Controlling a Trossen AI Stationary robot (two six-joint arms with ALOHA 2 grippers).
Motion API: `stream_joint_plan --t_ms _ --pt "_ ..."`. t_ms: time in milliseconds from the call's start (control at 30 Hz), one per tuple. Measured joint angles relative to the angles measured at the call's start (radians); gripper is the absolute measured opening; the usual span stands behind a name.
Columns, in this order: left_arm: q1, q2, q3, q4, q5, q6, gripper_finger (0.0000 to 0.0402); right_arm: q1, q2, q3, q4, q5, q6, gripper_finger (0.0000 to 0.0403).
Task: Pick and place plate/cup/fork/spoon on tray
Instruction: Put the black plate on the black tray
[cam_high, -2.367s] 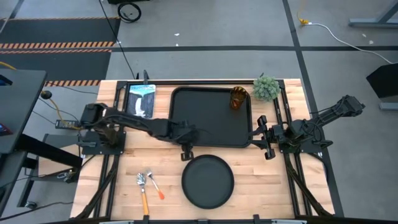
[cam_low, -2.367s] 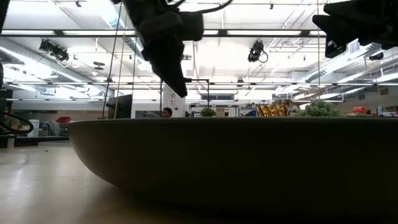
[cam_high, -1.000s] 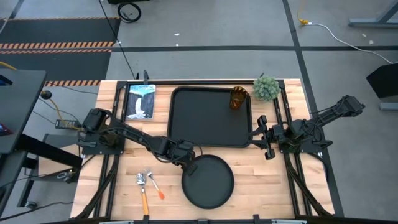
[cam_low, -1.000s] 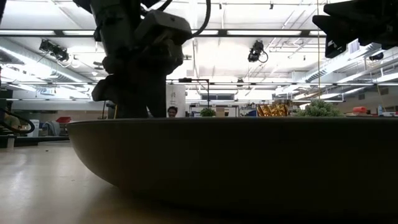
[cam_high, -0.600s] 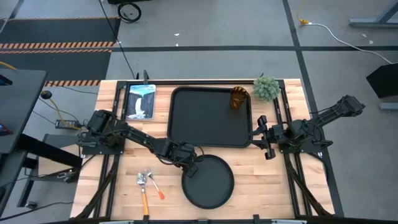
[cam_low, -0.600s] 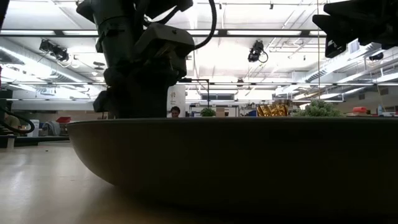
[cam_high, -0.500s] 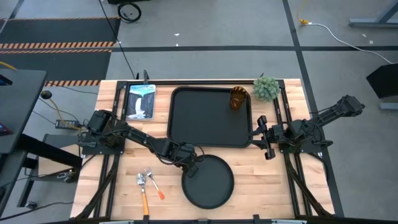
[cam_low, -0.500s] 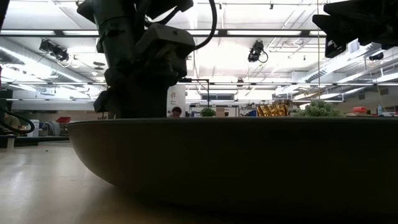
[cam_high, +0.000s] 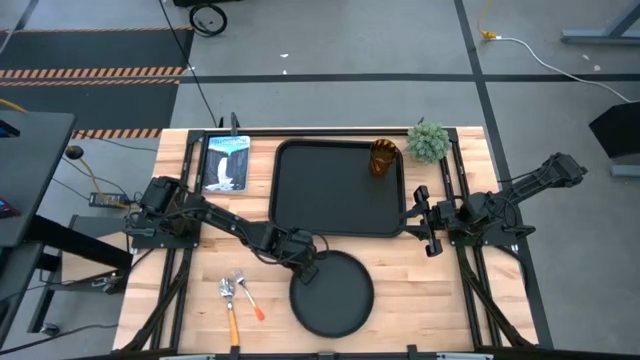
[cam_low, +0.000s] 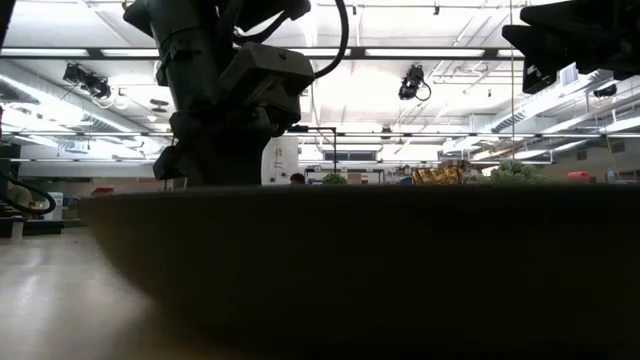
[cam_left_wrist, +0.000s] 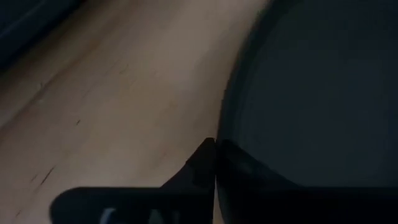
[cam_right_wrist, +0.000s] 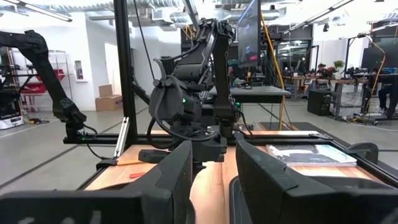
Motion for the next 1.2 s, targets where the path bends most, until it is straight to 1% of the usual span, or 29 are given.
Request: stream_joint_plan --t_ms 67,200,300,567,700,1033,1200 --pt "0.001 0.0 0.0 -0.004 0.0 0.014 0.0011 0.0 0.0 0.0 0.0 0.0 0.0 0.0132" --pt "0.019 -0.006 0.0 -0.003 -0.001 0.027 0.0012 0.0 0.0 0.0 0.0 0.0 0.0 0.0132" --pt "0.045 -0.008 0.013 -0.003 0.003 0.068 0.0014 0.0 0.0 0.0 0.0 0.0 0.0 0.0132" --pt "0.149 -0.008 0.101 -0.001 0.126 0.25 0.0012 0.0 0.0 0.0 0.0 0.0 0.0 0.0132" --pt "0.227 -0.008 0.148 0.0 0.159 0.329 0.0012 0.0 0.0 0.0 0.0 0.0 0.0 0.0132" --pt "0.486 -0.005 0.189 0.004 0.146 0.432 0.0013 0.0 0.0 0.0 0.0 0.0 0.0 0.0132" --pt "0.588 -0.004 0.198 0.009 0.142 0.465 0.0013 0.0 0.0 0.0 0.0 0.0 0.0 0.0132"
